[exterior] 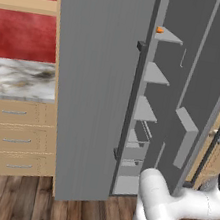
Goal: There's a chicken drumstick in the fridge that needs to be moved to the freezer for freezing. Pick up the chicken drumstick from the fridge, place it on any shelf in the freezer, and close the fridge and freezer doors when done.
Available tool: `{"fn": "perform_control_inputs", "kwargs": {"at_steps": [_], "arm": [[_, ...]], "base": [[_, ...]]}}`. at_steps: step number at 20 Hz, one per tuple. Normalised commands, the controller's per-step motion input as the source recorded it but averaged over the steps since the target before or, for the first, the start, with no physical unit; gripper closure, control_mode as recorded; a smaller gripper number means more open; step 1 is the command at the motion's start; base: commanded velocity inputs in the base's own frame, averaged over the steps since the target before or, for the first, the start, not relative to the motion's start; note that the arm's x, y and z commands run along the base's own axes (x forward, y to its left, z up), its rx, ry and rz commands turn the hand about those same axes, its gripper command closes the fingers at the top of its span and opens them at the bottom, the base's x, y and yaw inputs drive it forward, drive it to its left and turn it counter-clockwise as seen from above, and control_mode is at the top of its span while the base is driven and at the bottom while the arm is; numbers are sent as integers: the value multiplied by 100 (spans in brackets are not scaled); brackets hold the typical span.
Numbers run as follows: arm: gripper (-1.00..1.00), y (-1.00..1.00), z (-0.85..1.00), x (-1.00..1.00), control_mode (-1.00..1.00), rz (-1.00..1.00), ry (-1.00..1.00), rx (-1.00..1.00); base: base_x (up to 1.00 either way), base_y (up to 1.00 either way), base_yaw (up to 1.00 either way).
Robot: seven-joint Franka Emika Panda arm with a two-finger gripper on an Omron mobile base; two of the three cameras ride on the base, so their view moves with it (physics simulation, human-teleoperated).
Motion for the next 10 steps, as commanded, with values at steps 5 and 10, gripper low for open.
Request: {"fn": "perform_control_inputs", "kwargs": {"at_steps": [5,10], "arm": [[-100,100,-18,-72,-100,-22,-4,16],[-100,100,-2,-27,-100,-24,-1,8]], "base": [[0,0,0],[0,0,0]]}}
